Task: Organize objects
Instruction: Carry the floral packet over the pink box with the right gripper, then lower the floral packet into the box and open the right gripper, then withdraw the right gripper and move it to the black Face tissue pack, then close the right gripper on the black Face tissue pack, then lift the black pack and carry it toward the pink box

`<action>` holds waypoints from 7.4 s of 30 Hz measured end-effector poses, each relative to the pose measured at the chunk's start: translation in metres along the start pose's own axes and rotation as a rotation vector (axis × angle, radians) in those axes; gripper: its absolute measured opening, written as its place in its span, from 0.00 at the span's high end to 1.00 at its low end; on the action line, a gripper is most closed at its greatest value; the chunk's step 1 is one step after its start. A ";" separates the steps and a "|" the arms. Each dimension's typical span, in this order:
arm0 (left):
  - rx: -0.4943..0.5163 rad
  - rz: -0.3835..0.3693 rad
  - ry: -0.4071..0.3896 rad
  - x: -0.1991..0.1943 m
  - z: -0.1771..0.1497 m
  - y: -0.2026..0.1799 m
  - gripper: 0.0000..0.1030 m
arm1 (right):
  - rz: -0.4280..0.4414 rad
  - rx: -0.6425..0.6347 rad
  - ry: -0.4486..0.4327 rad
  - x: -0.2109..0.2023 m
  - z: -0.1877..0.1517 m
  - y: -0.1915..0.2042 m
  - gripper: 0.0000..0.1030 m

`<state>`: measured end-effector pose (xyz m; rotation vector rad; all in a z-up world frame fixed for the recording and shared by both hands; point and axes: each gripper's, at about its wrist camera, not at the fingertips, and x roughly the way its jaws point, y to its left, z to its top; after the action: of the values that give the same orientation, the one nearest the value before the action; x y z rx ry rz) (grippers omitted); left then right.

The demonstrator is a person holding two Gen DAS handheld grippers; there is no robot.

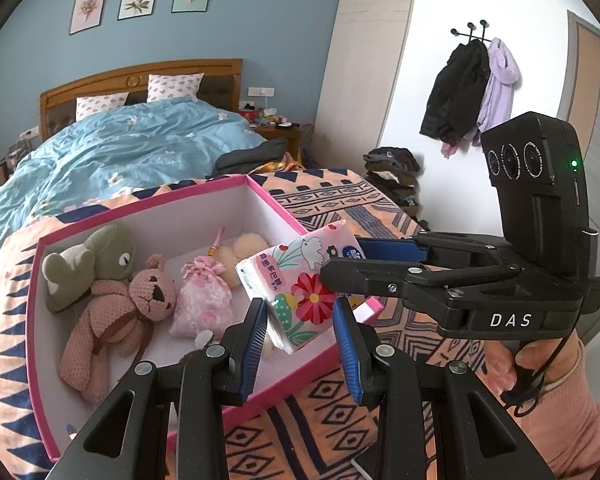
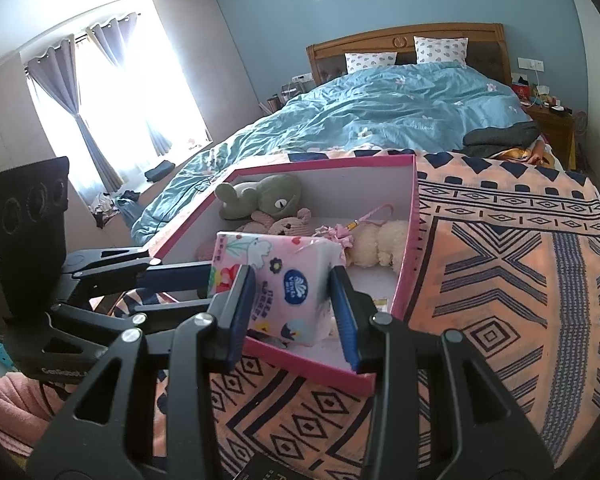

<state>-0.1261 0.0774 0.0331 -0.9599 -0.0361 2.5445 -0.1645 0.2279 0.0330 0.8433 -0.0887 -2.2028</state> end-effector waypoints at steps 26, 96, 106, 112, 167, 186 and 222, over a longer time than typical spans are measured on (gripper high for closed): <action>-0.026 0.043 0.041 0.029 0.010 0.015 0.68 | -0.027 0.021 0.045 0.030 0.013 -0.018 0.59; -0.009 0.138 -0.062 -0.018 -0.039 -0.012 0.28 | 0.035 0.030 0.011 -0.012 -0.032 0.009 0.48; -0.007 0.072 0.029 -0.008 -0.077 -0.027 0.27 | 0.014 0.064 0.070 -0.019 -0.080 0.007 0.44; -0.033 0.014 0.127 0.009 -0.110 -0.037 0.28 | 0.014 0.142 0.131 -0.017 -0.121 -0.005 0.44; -0.143 -0.110 0.293 0.043 -0.142 -0.031 0.70 | 0.060 0.277 0.205 0.009 -0.168 -0.016 0.65; -0.110 -0.090 0.260 0.031 -0.135 -0.036 0.70 | 0.041 0.217 0.189 0.005 -0.158 0.000 0.65; -0.058 -0.089 0.139 -0.004 -0.103 -0.042 0.69 | 0.027 0.132 0.091 -0.019 -0.120 0.017 0.65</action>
<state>-0.0422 0.1019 -0.0363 -1.1290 -0.1097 2.4019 -0.0730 0.2521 -0.0448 1.0086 -0.2019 -2.1482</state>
